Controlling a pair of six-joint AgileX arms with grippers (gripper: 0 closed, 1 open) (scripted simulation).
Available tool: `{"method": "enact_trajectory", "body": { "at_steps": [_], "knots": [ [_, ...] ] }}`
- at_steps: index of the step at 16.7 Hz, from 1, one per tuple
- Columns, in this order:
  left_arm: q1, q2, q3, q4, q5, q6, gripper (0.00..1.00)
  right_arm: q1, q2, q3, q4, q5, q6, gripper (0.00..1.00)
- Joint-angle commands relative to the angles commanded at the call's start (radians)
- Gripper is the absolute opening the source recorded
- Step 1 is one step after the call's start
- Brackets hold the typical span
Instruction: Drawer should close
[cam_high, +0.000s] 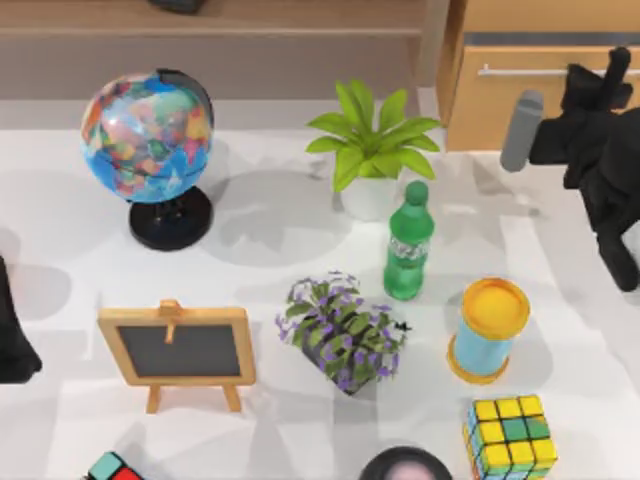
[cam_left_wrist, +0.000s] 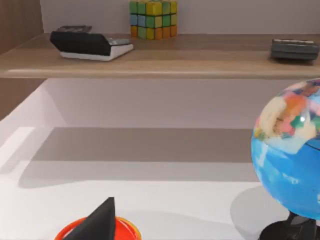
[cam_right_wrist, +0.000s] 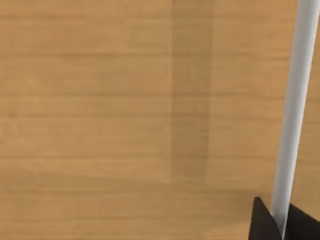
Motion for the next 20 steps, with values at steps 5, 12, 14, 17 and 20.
{"method": "enact_trajectory", "body": {
  "at_steps": [5, 12, 14, 17, 20],
  "knots": [
    [0.000, 0.000, 0.000, 0.000, 0.000, 0.000, 1.00, -0.011, 0.039, 0.089, -0.049, -0.010, -0.002, 0.00],
    [0.000, 0.000, 0.000, 0.000, 0.000, 0.000, 1.00, -0.022, 0.082, 0.186, -0.105, -0.022, -0.001, 0.00],
    [0.000, 0.000, 0.000, 0.000, 0.000, 0.000, 1.00, -0.022, 0.082, 0.186, -0.105, -0.022, -0.001, 0.00],
    [0.000, 0.000, 0.000, 0.000, 0.000, 0.000, 1.00, -0.022, 0.082, 0.186, -0.105, -0.022, -0.001, 0.23],
    [0.000, 0.000, 0.000, 0.000, 0.000, 0.000, 1.00, -0.022, 0.082, 0.186, -0.105, -0.022, -0.001, 0.45]
  ]
}}
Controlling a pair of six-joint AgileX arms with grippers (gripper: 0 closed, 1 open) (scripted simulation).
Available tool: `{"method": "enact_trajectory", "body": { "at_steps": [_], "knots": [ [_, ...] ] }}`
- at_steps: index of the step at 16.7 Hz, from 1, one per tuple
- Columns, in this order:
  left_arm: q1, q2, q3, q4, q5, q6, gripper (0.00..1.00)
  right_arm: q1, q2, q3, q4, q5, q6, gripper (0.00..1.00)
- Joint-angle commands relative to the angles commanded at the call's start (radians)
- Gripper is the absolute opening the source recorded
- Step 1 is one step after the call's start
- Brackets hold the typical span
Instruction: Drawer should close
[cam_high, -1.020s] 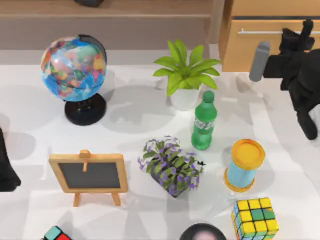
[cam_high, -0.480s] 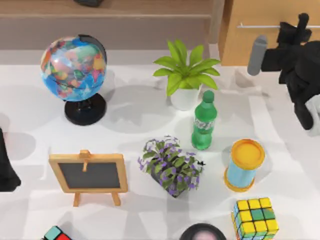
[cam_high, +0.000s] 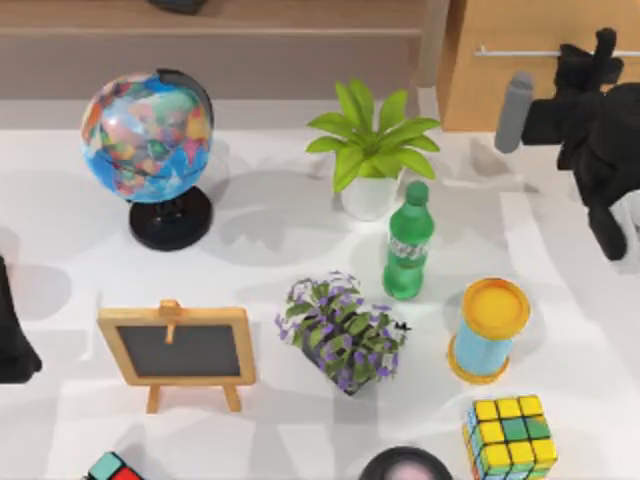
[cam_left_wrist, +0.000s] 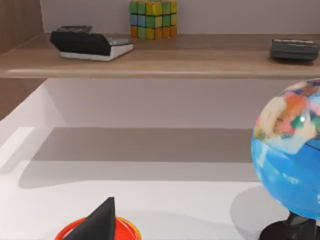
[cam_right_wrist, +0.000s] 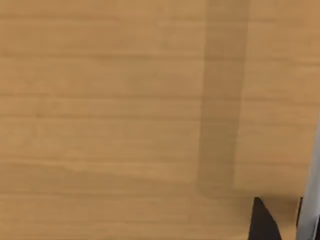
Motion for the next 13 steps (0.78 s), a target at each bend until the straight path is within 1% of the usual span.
{"method": "enact_trajectory", "body": {
  "at_steps": [7, 8, 13],
  "knots": [
    [0.000, 0.000, 0.000, 0.000, 0.000, 0.000, 1.00, 0.000, 0.000, 0.000, 0.000, 0.000, 0.000, 0.98],
    [0.000, 0.000, 0.000, 0.000, 0.000, 0.000, 1.00, 0.000, 0.000, 0.000, 0.000, 0.000, 0.000, 1.00],
    [0.000, 0.000, 0.000, 0.000, 0.000, 0.000, 1.00, 0.000, 0.000, 0.000, 0.000, 0.000, 0.000, 1.00]
  ]
}}
